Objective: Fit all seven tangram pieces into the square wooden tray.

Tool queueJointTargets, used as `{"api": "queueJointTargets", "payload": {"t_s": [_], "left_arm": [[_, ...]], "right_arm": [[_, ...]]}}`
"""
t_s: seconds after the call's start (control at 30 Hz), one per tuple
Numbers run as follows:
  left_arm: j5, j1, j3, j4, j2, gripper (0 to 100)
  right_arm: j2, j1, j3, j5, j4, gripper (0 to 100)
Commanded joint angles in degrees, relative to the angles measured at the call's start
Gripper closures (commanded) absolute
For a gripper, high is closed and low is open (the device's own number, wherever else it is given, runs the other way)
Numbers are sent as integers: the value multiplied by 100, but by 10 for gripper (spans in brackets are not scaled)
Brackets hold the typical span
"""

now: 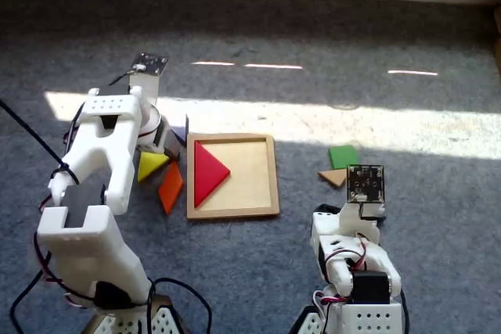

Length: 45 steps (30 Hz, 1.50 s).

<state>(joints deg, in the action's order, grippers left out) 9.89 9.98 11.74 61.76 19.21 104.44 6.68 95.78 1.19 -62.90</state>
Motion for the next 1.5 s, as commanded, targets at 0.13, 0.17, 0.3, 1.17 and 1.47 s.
{"api": "queueJointTargets", "payload": {"t_s": [0.13,0.17,0.3,1.17,1.47], "left_arm": [[211,-585,-171,448,22,845],[176,-585,-189,448,22,849],[114,-593,-215,448,-13,854],[-457,66,-3231,2171,2097,771],[-457,-40,-4409,2954,2870,891]], "right_arm": [[22,-57,875,44,22,992],[22,-57,875,44,22,992],[22,-57,875,44,22,992],[22,-57,875,44,22,992],[22,-66,875,44,22,992]]}}
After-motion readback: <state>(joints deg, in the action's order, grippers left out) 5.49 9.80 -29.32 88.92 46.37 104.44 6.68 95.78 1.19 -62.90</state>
